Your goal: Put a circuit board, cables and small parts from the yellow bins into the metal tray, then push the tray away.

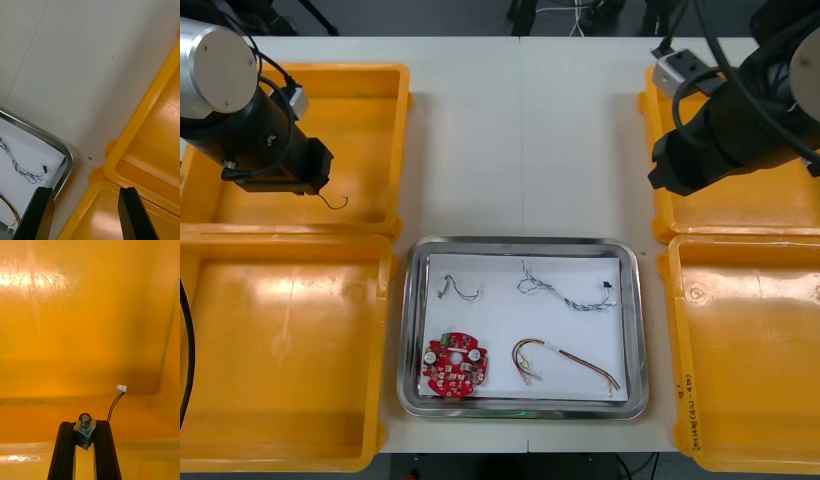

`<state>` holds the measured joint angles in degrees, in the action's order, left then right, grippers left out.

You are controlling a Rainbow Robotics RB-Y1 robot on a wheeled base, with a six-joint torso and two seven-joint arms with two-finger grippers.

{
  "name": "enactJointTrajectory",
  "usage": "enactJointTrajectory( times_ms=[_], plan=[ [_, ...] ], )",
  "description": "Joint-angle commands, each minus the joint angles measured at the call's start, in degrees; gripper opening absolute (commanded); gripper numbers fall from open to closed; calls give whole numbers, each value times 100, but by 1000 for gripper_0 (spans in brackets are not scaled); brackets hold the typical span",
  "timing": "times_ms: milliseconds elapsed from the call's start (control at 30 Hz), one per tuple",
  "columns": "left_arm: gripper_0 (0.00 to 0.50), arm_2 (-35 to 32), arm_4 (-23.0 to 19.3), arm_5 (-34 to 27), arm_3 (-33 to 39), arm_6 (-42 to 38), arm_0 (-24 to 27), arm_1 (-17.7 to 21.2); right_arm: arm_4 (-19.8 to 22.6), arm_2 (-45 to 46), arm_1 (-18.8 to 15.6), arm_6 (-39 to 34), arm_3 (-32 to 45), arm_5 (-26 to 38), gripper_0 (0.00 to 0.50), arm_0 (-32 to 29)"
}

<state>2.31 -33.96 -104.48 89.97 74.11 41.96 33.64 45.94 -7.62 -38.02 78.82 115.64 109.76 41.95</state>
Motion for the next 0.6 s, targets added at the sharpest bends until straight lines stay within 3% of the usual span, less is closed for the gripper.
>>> enactJointTrajectory(
  times_ms=[33, 300, 600],
  plan=[
    [0, -213, 153, -354, 566, 367, 145, -226, 117, 586, -496, -473, 179, 24, 500, -179],
    [2, -187, 179, -552, 1154, -107, 145, -718, 91, 1228, -768, -587, 179, 24, 500, -706],
    [0, 437, 153, -552, 1655, -1109, 137, -1070, 144, 1913, -900, -675, 179, 24, 500, -1269]
  ],
)
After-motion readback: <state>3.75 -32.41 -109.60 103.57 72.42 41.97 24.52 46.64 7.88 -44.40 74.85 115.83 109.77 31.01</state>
